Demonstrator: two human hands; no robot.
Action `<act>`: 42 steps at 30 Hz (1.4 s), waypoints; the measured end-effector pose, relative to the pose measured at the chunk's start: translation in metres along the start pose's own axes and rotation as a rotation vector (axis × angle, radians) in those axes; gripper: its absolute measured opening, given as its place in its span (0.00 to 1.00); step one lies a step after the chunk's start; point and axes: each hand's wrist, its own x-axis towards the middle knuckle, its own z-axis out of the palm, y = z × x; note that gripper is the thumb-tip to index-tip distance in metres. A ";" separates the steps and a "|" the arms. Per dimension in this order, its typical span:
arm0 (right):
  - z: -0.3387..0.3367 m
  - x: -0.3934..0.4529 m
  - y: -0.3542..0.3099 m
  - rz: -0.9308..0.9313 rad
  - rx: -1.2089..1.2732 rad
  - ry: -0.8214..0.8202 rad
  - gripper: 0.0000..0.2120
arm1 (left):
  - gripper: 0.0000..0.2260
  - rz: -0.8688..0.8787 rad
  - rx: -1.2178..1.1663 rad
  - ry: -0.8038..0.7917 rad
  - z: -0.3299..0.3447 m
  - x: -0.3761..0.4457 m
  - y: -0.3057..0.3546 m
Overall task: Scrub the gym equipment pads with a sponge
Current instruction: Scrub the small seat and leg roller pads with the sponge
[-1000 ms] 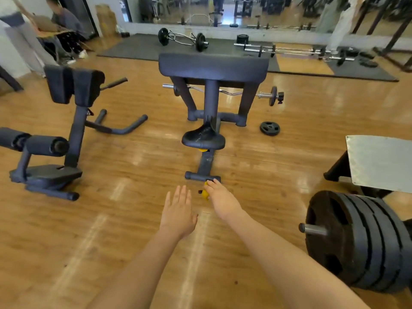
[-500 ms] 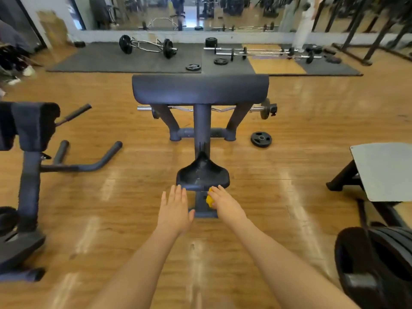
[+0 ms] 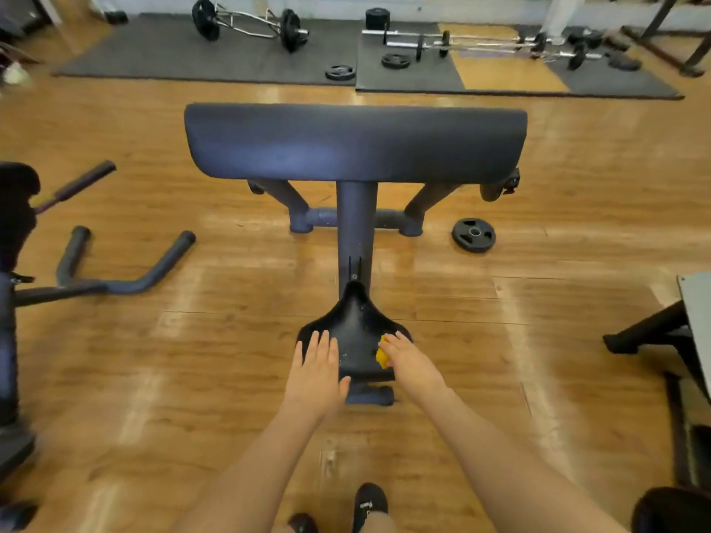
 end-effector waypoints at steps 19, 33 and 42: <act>0.195 0.176 0.092 0.206 0.319 0.667 0.16 | 0.41 0.154 -0.143 0.190 0.212 0.235 -0.047; 0.203 0.176 0.095 0.219 0.266 0.745 0.19 | 0.30 0.213 -0.295 0.322 0.225 0.239 -0.054; 0.183 0.170 0.111 0.147 0.537 0.664 0.15 | 0.28 0.230 -0.350 0.357 0.228 0.241 -0.058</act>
